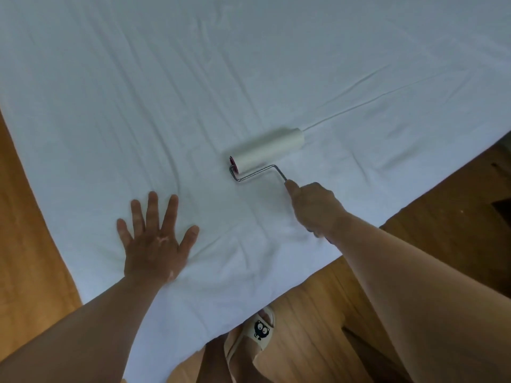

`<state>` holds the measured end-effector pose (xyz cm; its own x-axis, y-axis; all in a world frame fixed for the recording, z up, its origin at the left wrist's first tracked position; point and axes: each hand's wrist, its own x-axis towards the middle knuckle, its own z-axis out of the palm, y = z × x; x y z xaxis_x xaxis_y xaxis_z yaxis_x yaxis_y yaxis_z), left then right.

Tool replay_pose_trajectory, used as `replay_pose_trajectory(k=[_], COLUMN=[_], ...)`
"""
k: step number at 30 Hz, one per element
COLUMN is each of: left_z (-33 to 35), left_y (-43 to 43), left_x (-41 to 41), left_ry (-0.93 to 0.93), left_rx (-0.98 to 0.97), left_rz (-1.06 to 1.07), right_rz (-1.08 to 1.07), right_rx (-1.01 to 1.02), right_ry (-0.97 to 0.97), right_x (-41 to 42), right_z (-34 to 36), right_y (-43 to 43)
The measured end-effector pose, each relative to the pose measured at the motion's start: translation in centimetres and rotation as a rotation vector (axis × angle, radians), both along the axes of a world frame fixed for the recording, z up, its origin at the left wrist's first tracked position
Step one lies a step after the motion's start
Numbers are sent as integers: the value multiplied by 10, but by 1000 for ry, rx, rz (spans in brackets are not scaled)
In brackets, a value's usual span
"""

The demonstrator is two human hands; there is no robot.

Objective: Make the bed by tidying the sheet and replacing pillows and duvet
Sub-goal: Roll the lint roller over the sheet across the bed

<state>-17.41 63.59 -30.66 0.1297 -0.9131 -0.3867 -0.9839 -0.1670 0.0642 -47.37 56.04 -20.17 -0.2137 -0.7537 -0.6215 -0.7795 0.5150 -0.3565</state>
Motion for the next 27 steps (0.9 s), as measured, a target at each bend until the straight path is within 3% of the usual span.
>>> replay_pose_trajectory(k=[6, 14, 18, 22, 26, 27], left_z=[-1, 0, -3, -1, 2, 2], left_y=[0, 9, 16, 16, 28, 32], left_x=[-2, 7, 22, 40, 66, 71], left_ry=[0, 39, 57, 68, 45, 43], left_rx=[7, -72, -79, -120, -122, -116], left_rz=[-12, -86, -165, -257, -241, -201], right_rz=[3, 61, 307, 306, 484, 439], right_rx=[299, 351, 170, -12, -24, 17], right_ry=[120, 122, 138, 18, 112, 94], right_x=[-39, -51, 6, 62, 55, 45], right_z=[-3, 27, -1, -27, -17, -17], right_y=[146, 205, 155, 77, 107, 130])
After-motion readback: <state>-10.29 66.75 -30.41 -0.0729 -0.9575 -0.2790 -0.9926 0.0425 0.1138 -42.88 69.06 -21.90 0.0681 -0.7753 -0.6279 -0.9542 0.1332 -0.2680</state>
